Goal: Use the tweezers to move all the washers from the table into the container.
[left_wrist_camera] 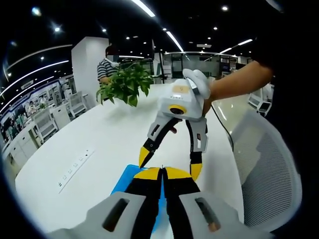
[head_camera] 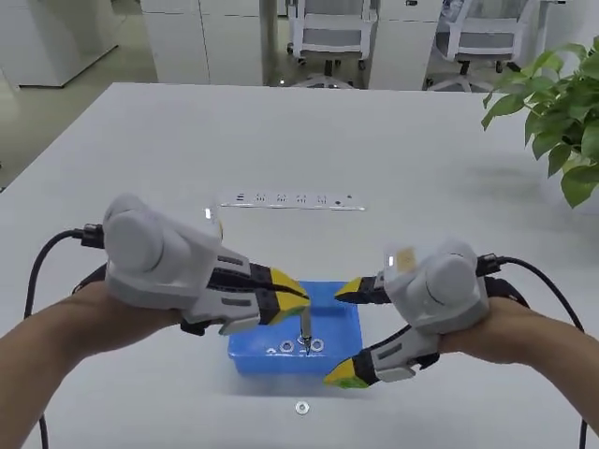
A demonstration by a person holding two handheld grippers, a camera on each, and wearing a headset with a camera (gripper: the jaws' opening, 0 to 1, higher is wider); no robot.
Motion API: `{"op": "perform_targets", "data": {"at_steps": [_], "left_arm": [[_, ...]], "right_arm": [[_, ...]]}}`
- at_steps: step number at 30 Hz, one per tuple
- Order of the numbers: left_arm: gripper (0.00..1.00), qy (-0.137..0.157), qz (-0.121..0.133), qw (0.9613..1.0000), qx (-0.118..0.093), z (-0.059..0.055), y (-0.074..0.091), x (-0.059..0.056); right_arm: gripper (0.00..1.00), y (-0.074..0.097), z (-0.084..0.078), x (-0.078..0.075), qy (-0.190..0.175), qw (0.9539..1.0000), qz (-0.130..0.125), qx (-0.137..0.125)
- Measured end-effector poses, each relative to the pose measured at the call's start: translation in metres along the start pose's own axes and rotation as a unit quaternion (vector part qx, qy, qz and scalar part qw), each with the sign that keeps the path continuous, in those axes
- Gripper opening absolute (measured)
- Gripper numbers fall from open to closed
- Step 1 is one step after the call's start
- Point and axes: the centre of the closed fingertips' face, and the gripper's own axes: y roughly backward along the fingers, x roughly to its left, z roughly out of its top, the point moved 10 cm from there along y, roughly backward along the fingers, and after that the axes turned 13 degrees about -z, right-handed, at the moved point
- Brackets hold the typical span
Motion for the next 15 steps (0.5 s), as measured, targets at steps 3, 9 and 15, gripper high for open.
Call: {"op": "perform_targets", "data": {"at_steps": [3,9,15], "left_arm": [[0.05,0.0,-0.002,1.0,0.002,-0.001,0.001,-0.004],[0.05,0.002,-0.006,1.0,0.005,-0.005,0.001,-0.011],[0.05,0.005,-0.011,0.9999,0.006,-0.009,-0.001,-0.017]], "right_arm": [[0.74,0.002,0.0,0.002,-0.005,1.0,-0.003,-0.003],[0.83,0.006,-0.004,0.007,-0.017,0.9998,-0.008,-0.002],[0.94,0.009,-0.009,0.013,-0.039,0.9992,-0.012,-0.004]]}}
